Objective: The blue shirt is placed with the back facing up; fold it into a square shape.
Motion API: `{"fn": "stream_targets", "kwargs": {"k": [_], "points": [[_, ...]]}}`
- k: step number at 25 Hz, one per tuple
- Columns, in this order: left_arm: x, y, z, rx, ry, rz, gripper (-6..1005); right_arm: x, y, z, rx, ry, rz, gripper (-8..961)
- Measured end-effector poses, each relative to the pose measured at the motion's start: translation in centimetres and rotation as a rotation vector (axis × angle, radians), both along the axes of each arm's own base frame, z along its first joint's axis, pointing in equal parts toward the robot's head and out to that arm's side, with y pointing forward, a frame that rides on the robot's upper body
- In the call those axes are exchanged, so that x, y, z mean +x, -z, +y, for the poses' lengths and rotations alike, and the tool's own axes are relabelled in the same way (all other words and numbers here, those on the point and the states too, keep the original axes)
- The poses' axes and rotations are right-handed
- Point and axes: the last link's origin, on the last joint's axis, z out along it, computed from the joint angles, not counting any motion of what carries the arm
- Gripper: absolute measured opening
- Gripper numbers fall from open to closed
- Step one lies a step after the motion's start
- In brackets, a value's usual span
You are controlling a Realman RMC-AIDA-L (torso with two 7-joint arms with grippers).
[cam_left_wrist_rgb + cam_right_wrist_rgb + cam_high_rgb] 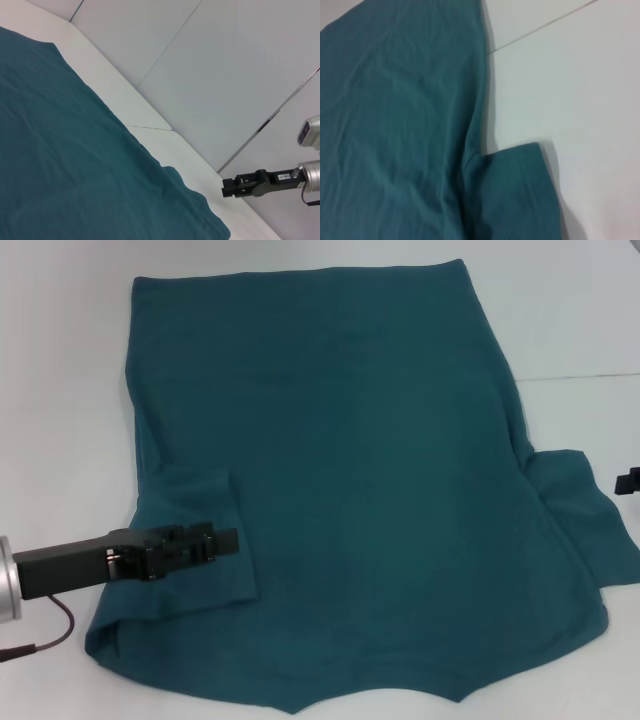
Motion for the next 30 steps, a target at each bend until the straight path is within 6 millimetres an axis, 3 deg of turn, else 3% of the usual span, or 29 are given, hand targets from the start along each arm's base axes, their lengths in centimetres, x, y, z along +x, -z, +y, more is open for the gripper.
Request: {"fn": "stream_targets", "kwargs": {"k": [10,30], "points": [[-0.3,0.1,0.1,0.002,-0.034,0.005,614,-0.6,2.1,1.2,-0.025,-0.025,-0.06,667],[-0.2,0.3,0.2,-0.005,-0.036,-0.001,615,-0.3,3.4,1.5,-0.019,-0.047,-0.134,668]]}}
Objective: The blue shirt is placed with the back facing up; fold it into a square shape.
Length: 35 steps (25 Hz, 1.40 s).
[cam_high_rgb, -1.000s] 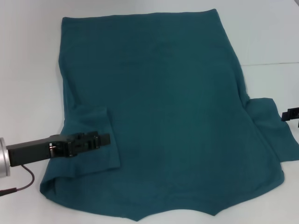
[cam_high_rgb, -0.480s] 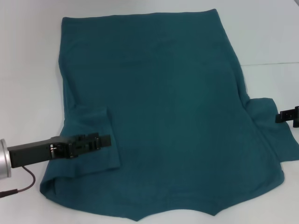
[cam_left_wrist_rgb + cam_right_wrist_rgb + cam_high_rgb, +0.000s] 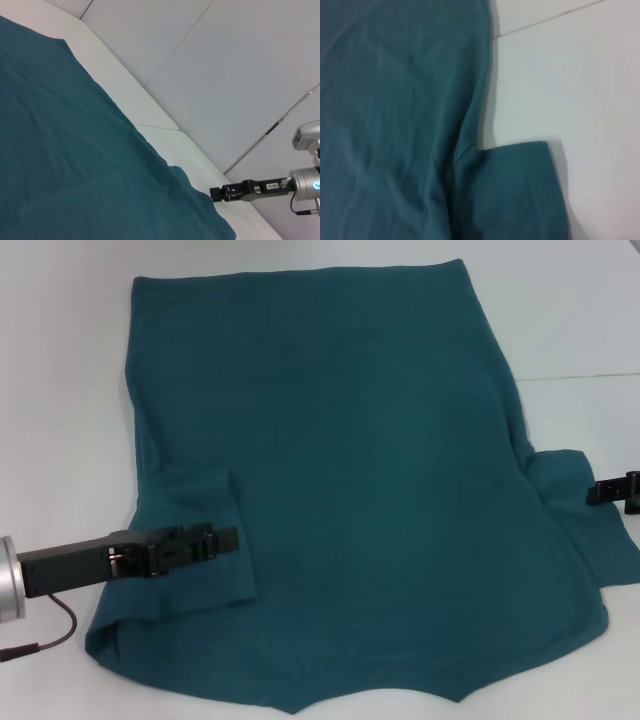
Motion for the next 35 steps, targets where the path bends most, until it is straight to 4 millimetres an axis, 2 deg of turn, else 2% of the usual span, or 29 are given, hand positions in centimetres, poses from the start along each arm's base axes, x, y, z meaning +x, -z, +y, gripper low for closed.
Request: {"fn": "stream_targets", "kwargs": {"k": [13,35], "points": [[0.0,0.0,0.2,0.005,-0.001,0.003,616,0.3,1.0,0.1,0.003,0.011,-0.007,668],[-0.1,0.0,0.2,0.002,-0.014,0.005,615,-1.4,2.2,1.0,-0.023,-0.019,0.027,648]]}}
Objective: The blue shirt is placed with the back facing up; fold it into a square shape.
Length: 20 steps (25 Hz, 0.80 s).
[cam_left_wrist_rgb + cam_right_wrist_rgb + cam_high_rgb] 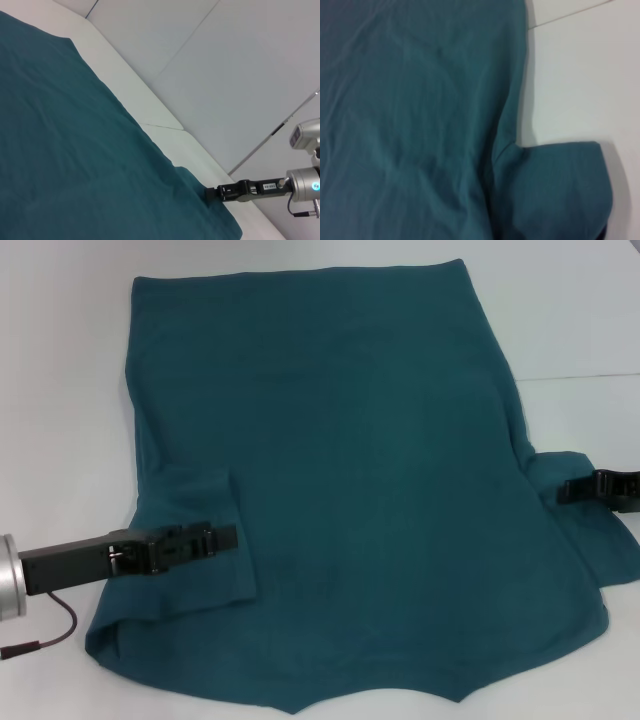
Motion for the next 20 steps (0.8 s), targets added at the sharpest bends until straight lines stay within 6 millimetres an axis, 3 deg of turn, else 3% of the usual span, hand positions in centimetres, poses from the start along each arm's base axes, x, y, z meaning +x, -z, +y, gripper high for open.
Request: {"fn": "stream_targets", "kwargs": {"k": [3,14,20], "points": [[0.03,-0.03,0.02,0.002,-0.001,-0.003,615,0.06,-0.21,-0.09,0.001,0.003,0.005,644],[0.05,-0.06,0.04,0.002,-0.001,-0.004,615,0.03,-0.61,0.04,-0.003,0.0,-0.004,176],[0.07,-0.11,0.1,0.004,-0.001,-0.004,614,0.04,-0.77,0.08,-0.005,-0.003,-0.011,87]]}}
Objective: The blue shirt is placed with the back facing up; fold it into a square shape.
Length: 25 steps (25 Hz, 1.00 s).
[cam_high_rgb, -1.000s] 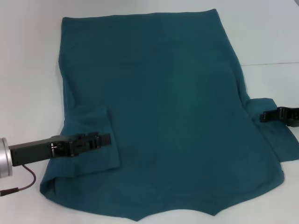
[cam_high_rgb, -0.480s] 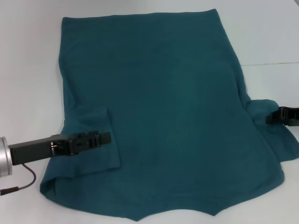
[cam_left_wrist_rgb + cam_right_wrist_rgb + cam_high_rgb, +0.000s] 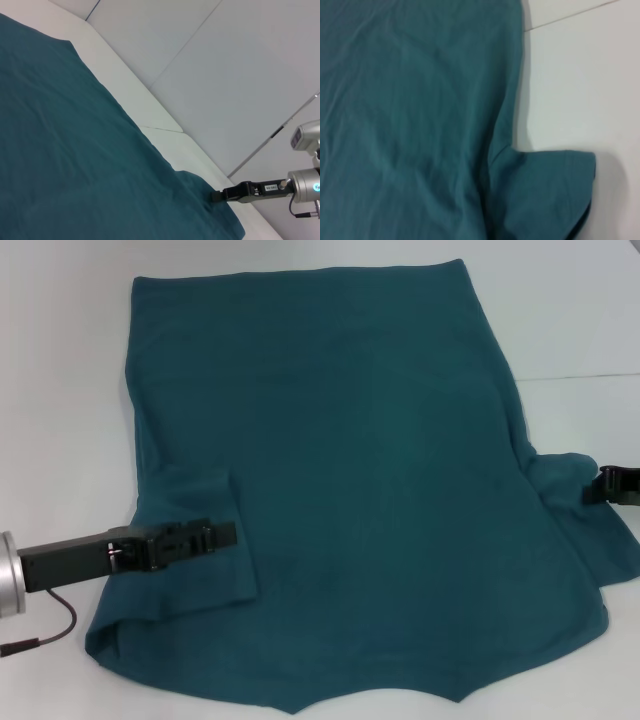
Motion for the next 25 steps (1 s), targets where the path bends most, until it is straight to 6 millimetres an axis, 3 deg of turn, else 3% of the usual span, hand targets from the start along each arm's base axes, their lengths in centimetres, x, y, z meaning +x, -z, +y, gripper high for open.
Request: {"fn": "stream_targets", "kwargs": {"k": [5,15,25], "points": [[0.1,-0.1,0.1,0.0,-0.001,0.001,614,0.1,-0.8,0.3,0.015,-0.014,-0.037,12],[-0.2,-0.3,0.0,0.003,-0.015,-0.002,614,-0.2,-3.1,1.2,0.045,-0.017,-0.14,9],[-0.2,-0.3,-0.1,0.001,-0.023,-0.006,615,-0.9,-3.9,1.9,0.04,-0.004,-0.218,10]]}}
